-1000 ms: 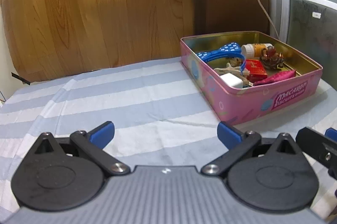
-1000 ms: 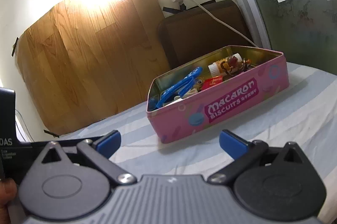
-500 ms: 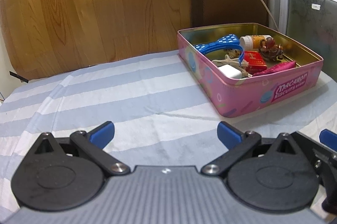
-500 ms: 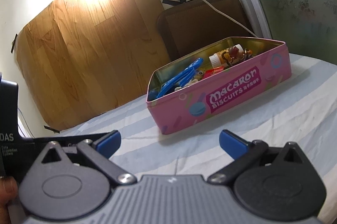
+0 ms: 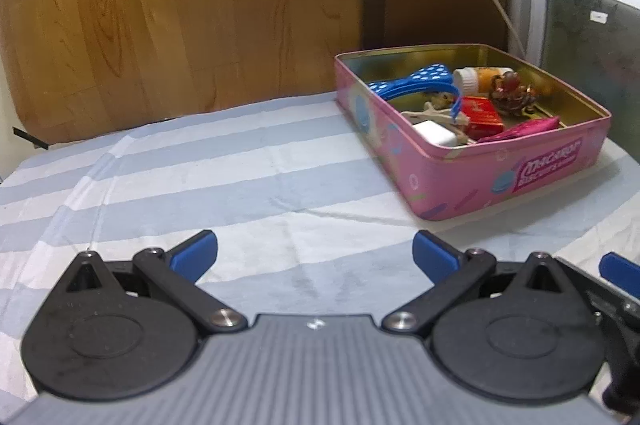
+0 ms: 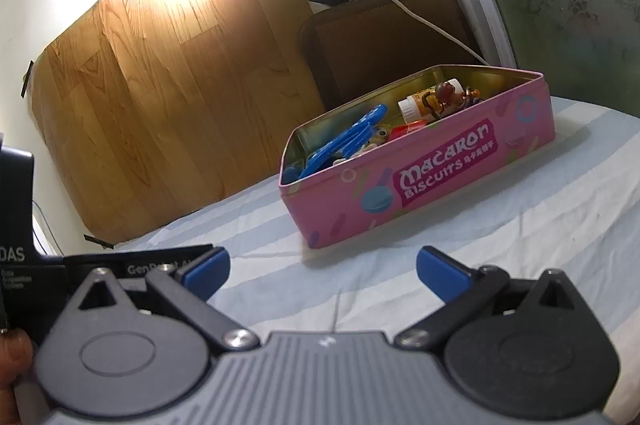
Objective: Organize rigid objects
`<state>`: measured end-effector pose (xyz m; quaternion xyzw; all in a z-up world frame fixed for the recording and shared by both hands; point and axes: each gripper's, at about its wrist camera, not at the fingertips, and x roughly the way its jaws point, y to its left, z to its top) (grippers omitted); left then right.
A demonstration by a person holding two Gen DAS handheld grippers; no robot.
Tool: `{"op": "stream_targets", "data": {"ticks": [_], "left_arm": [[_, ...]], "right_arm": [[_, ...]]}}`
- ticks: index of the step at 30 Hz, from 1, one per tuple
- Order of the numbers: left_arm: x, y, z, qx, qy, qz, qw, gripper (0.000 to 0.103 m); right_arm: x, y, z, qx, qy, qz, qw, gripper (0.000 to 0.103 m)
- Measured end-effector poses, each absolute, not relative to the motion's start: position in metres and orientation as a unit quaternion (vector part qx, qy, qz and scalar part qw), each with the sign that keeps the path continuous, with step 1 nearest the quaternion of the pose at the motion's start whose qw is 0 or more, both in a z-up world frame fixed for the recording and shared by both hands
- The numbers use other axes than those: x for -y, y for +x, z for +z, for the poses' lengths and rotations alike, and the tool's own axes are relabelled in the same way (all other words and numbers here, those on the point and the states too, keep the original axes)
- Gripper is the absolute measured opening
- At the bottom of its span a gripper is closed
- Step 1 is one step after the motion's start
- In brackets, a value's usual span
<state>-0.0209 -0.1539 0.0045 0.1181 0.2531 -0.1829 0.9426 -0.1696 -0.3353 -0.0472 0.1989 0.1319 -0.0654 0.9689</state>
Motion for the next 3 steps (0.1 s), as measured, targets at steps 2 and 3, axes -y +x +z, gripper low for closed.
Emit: {"op": "stream_targets", "data": {"ticks": [2, 3], "left_arm": [[0.1541, -0.021, 0.0041, -0.254, 0.117, -0.185, 0.942, 0.103], [0.1541, -0.0206, 0.0042, -0.255, 0.117, -0.188, 0.941, 0.103]], "right_arm": [[0.3356, -0.1691, -0.0474, -0.133, 0.199, -0.065, 0.969, 0.103], [0.3357, -0.1688, -0.0476, -0.133, 0.2, -0.065, 0.969, 0.103]]}}
